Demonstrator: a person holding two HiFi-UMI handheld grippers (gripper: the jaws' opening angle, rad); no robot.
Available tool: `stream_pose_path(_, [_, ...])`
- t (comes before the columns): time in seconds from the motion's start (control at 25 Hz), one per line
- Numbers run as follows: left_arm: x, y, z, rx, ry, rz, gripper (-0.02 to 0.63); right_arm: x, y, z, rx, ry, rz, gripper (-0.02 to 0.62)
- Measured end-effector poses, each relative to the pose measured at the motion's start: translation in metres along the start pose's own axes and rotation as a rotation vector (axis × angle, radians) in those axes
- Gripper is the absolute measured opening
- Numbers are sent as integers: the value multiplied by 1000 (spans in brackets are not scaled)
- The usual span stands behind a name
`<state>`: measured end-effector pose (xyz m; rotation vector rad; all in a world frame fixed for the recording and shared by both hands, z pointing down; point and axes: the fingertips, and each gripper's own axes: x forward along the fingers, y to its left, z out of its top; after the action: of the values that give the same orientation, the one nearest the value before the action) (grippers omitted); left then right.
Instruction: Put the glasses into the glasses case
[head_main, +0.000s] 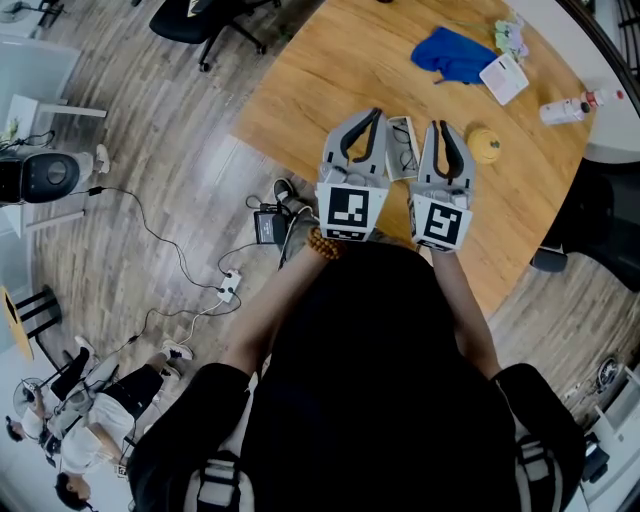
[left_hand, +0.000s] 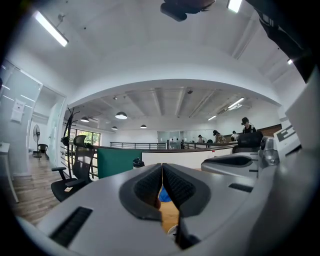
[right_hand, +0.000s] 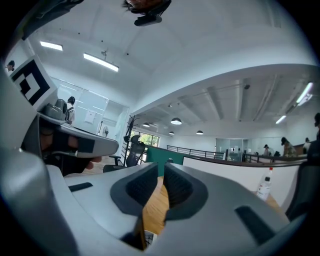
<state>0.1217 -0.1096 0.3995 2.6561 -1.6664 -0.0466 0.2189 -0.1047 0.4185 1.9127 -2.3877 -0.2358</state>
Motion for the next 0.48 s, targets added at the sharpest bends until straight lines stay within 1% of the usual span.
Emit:
stream_pose_path(0.28, [-4,-5,3,13,-12,-11,20,-12,16,-4,-13,19,36,11])
stream_pose_path(0.48, [-6,-10,3,20,-19,-21,20,-17,15,-6,-15,32,38,8])
